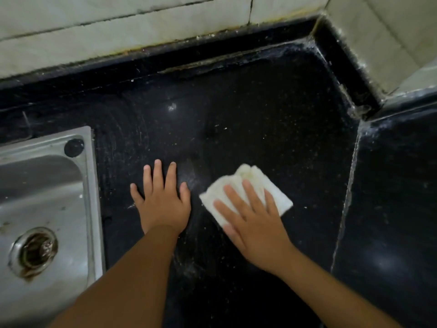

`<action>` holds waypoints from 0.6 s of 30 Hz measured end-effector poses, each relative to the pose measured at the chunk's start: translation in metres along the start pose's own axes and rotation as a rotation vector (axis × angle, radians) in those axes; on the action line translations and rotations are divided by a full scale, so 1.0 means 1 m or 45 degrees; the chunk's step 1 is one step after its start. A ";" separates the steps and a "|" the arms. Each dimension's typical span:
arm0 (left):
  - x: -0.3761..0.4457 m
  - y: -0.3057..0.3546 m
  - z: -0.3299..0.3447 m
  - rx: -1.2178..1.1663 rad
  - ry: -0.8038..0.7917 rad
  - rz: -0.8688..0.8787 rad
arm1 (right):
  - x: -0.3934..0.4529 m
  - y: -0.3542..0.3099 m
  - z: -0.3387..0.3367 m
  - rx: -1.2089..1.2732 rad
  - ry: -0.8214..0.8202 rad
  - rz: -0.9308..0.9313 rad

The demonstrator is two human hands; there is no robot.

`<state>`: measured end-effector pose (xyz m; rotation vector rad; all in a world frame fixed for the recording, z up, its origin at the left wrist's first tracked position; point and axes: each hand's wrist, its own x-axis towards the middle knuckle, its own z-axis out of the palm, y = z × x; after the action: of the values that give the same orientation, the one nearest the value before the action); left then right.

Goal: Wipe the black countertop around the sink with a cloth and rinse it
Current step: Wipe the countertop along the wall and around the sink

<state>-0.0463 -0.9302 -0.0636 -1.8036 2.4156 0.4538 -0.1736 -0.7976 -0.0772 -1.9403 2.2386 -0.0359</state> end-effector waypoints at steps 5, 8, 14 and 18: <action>-0.005 0.002 -0.003 -0.038 0.040 0.032 | -0.091 -0.007 0.009 0.019 0.023 0.042; -0.007 0.002 -0.004 -0.062 0.053 0.041 | -0.125 0.004 0.010 0.051 -0.016 0.136; -0.006 0.001 -0.004 -0.033 0.028 0.043 | -0.119 0.054 -0.016 0.144 -0.130 0.737; -0.007 0.000 -0.002 -0.065 0.049 0.050 | -0.042 0.072 -0.035 0.240 -0.139 0.962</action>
<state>-0.0439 -0.9248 -0.0596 -1.8036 2.4912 0.4932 -0.2435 -0.7487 -0.0470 -0.8950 2.6167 -0.0357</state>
